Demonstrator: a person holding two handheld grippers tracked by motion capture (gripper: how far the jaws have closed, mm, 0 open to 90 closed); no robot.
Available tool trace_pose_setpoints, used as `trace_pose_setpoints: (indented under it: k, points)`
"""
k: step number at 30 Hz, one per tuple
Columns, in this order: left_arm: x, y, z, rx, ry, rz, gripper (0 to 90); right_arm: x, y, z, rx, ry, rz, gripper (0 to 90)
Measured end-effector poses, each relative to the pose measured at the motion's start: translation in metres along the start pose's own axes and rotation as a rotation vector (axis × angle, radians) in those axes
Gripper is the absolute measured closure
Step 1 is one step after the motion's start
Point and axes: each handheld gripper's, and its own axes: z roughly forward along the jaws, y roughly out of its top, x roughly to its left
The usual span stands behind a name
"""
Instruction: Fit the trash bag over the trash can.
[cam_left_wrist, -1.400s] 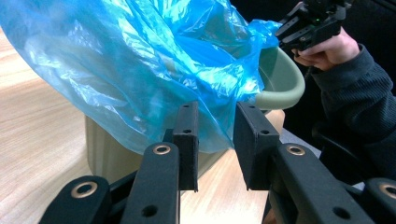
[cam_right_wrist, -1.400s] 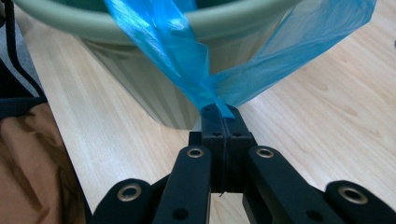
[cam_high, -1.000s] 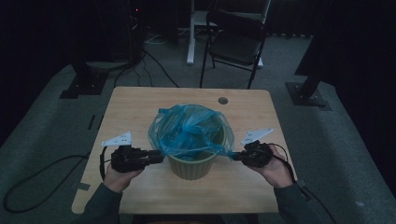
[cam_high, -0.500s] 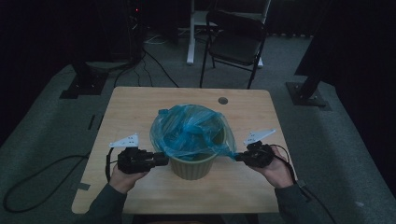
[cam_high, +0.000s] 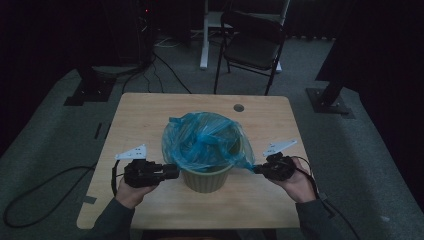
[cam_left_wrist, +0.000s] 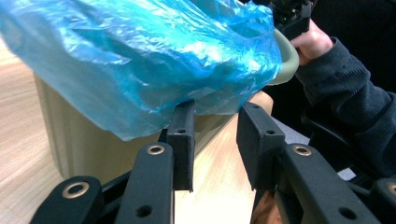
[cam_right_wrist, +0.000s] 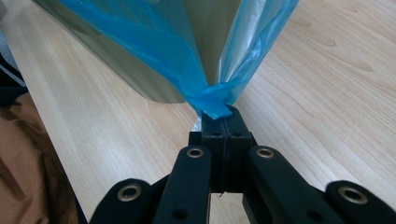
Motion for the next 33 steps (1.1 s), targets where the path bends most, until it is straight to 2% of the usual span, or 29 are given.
trace_pose_setpoints:
  k: [4,11,15,22,30,33]
  points:
    - [0.0,0.0,-0.009,-0.032,-0.005,-0.004,64.9,0.002,-0.002,-0.002,-0.002,0.011,-0.006,89.1]
    - [-0.004,0.004,-0.024,-0.078,-0.004,0.005,61.2,0.008,0.002,-0.014,-0.051,0.014,-0.031,67.4]
    - [-0.004,0.01,-0.028,-0.09,0.01,0.015,60.4,0.011,0.005,-0.023,-0.078,0.007,-0.042,62.2]
    - [0.001,0.019,-0.03,-0.091,0.045,0.028,59.5,0.008,0.004,-0.032,-0.097,0.001,-0.038,59.5]
    - [0.009,0.025,-0.03,-0.098,0.074,0.023,57.5,0.004,-0.002,-0.039,-0.106,-0.012,-0.027,57.8]
    - [0.012,0.029,-0.031,-0.105,0.097,0.026,56.7,0.003,-0.001,-0.046,-0.137,-0.019,-0.03,57.9]
